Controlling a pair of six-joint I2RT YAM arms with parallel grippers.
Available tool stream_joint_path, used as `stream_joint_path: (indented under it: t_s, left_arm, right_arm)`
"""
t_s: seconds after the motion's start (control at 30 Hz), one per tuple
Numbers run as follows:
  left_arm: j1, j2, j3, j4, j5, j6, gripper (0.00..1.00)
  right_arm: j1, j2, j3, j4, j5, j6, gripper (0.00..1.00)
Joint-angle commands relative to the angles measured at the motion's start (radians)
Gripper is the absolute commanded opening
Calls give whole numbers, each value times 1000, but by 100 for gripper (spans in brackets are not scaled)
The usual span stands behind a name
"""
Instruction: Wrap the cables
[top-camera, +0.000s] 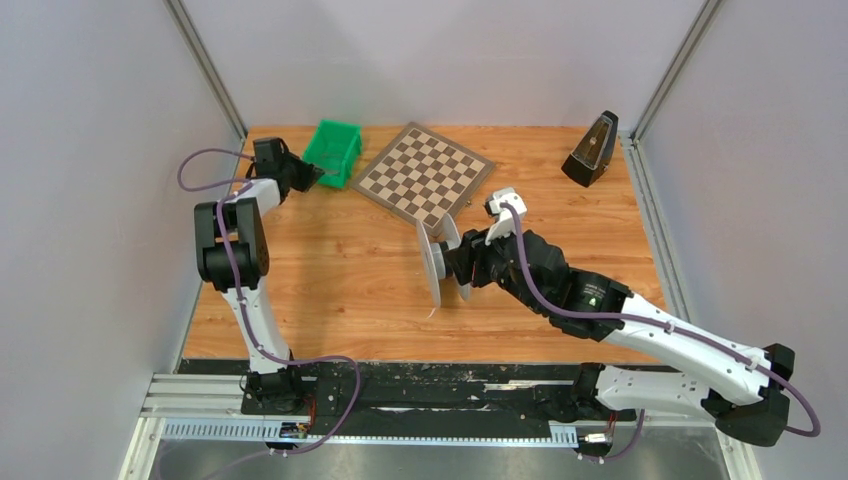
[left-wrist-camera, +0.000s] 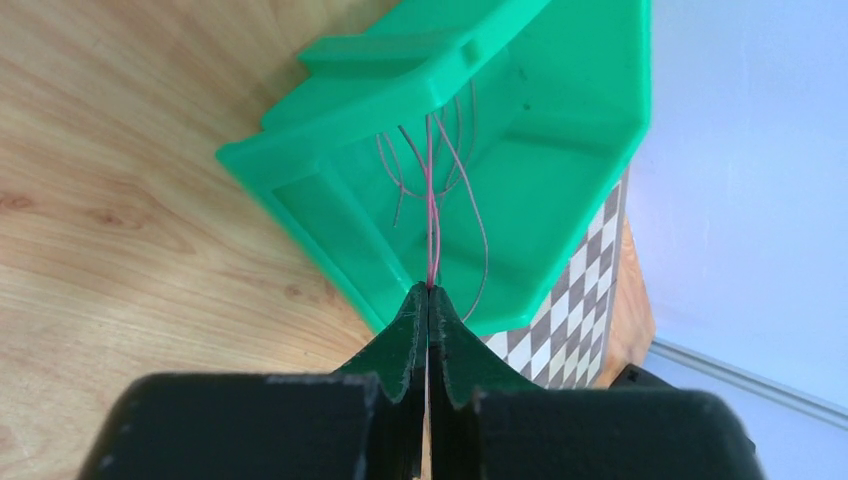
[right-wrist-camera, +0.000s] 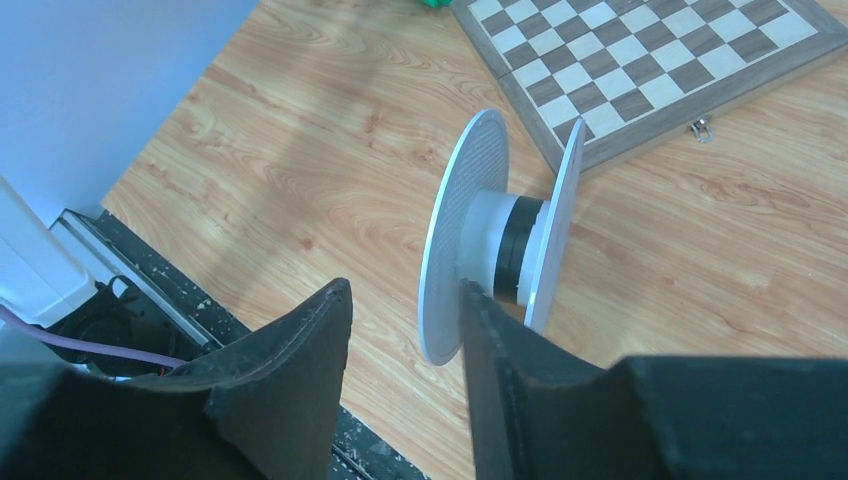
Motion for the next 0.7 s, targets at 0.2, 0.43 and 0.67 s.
stream_joint_path:
  t_s: [0.2,0.43,0.67]
  left_arm:
    - [17,-235,69,-44,83,167,0]
    - [10,-434,49,-219,102,326,0]
    - [-85,-605,167,-554,-7,599,0]
  right_arm:
    - [-1,-92,-12,18,-44,21,69]
    - [-1,-151,-23,-10,-87,-20,100]
    - [-1,-200,-40,8,-89,-94,99]
